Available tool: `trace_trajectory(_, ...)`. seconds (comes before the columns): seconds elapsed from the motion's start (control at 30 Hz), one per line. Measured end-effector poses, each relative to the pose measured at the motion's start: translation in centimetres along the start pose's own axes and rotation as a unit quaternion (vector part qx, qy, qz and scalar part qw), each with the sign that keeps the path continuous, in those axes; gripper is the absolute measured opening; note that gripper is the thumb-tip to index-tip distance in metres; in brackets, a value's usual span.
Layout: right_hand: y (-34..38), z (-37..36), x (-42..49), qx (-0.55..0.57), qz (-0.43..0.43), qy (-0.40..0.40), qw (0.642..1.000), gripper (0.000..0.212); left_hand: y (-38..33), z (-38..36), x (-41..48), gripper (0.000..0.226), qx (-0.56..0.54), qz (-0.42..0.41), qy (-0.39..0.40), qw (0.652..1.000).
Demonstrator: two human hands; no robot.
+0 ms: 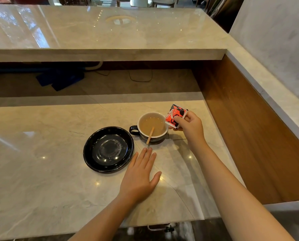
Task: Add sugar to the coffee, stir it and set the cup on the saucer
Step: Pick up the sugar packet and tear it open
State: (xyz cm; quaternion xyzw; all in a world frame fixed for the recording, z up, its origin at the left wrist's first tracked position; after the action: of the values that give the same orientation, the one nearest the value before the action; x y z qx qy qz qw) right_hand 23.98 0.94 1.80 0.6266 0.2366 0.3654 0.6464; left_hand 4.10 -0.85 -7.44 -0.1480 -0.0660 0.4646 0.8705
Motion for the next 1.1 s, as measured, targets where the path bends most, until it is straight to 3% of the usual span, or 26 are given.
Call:
trace_trajectory(0.17, 0.3, 0.3, 0.0, 0.025, -0.008, 0.028, 0.999, 0.016, -0.1, 0.1, 0.0, 0.065, 0.002, -0.002, -0.003, 1.000)
trace_trajectory(0.33, 1.5, 1.0, 0.4, -0.018, 0.003, 0.075, 0.997, 0.011, 0.0, 0.1, 0.0, 0.065, -0.002, -0.001, -0.002, 1.000)
trace_trajectory(0.5, 3.2, 1.5, 1.2, -0.025, 0.005, 0.115, 0.993, 0.030, 0.1, 0.0, 0.0, 0.065, -0.008, -0.002, 0.002, 1.000)
trace_trajectory(0.6, 3.8, 1.8, 1.4, -0.047, 0.017, 0.131, 0.990, 0.029, 0.1, 0.0, 0.0, 0.066, -0.005, -0.002, 0.000, 1.000)
trace_trajectory(0.83, 3.8, 2.7, 0.2, -0.058, 0.042, 0.118, 0.991, 0.029, 0.0, 0.2, -0.1, 0.065, -0.001, -0.007, -0.007, 1.000)
trace_trajectory(1.1, 0.8, 5.4, -3.2, -0.025, 0.024, 0.106, 0.994, 0.013, 0.0, 0.2, 0.0, 0.065, 0.010, -0.013, -0.009, 1.000)
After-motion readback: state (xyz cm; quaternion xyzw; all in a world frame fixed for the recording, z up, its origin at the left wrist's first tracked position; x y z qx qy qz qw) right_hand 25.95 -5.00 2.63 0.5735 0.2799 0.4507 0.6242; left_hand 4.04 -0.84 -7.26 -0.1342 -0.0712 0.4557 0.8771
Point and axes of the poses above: each hand's wrist, its own x-axis towards the middle knuckle, its own z-axis out of the back of the hand, y = z × x, the point moved 1 cm from there along x, towards the middle knuckle, and after that the axes turned 12 degrees about z, right-handed, at the moved point
